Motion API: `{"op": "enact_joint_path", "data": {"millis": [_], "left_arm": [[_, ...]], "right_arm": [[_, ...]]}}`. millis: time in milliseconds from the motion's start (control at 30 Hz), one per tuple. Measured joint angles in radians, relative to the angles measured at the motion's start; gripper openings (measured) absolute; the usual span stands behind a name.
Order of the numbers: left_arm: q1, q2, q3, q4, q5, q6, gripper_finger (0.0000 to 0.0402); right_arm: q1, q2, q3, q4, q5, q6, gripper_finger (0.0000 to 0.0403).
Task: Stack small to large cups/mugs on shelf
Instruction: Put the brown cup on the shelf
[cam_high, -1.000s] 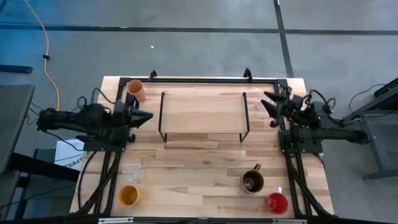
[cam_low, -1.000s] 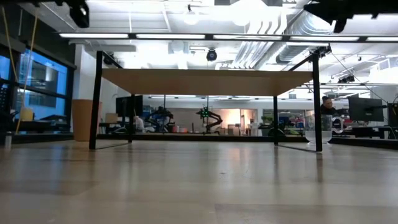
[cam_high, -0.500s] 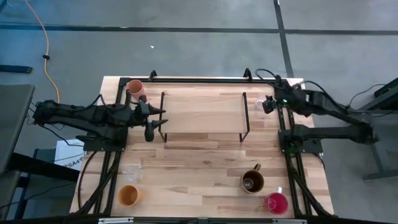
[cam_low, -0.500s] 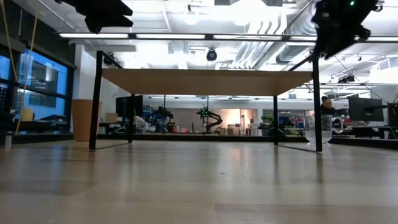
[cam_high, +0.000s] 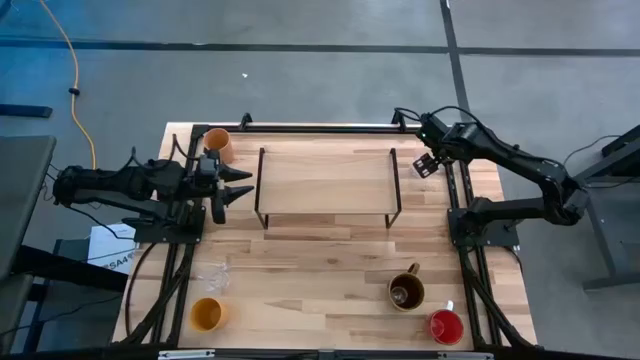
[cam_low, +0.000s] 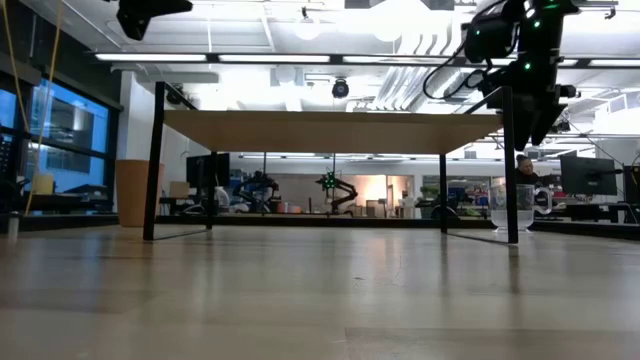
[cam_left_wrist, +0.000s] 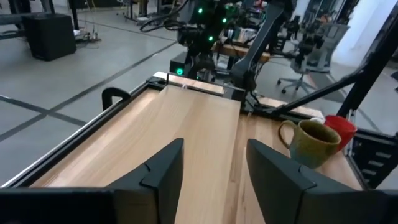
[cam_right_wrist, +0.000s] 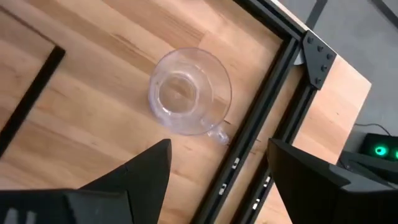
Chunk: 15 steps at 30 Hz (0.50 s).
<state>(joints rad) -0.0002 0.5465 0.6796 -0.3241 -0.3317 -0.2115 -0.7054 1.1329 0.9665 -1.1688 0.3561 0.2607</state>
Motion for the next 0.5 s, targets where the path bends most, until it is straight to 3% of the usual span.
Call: {"op": "enact_joint_path", "data": {"millis": [133, 267, 400, 500], "left_arm": [[0.000, -0.035, 0.000, -0.026, -0.002, -0.003, 0.0159], [0.000, -0.039, 0.000, -0.049, -0.098, -0.006, 0.0159], [0.000, -0.025, 0.000, -0.065, -0.124, -0.006, 0.0159], [0.000, -0.021, 0.000, -0.067, -0.085, -0.006, 0.0159]], "right_arm": [[-0.015, -0.017, 0.000, 0.065, 0.000, -0.019, 0.0257], [-0.009, -0.101, 0.000, 0.171, -0.007, -0.046, 0.0257], [0.031, -0.229, 0.000, 0.339, -0.121, -0.084, 0.0257], [0.081, -0.327, 0.000, 0.485, -0.233, -0.123, 0.0256]]}}
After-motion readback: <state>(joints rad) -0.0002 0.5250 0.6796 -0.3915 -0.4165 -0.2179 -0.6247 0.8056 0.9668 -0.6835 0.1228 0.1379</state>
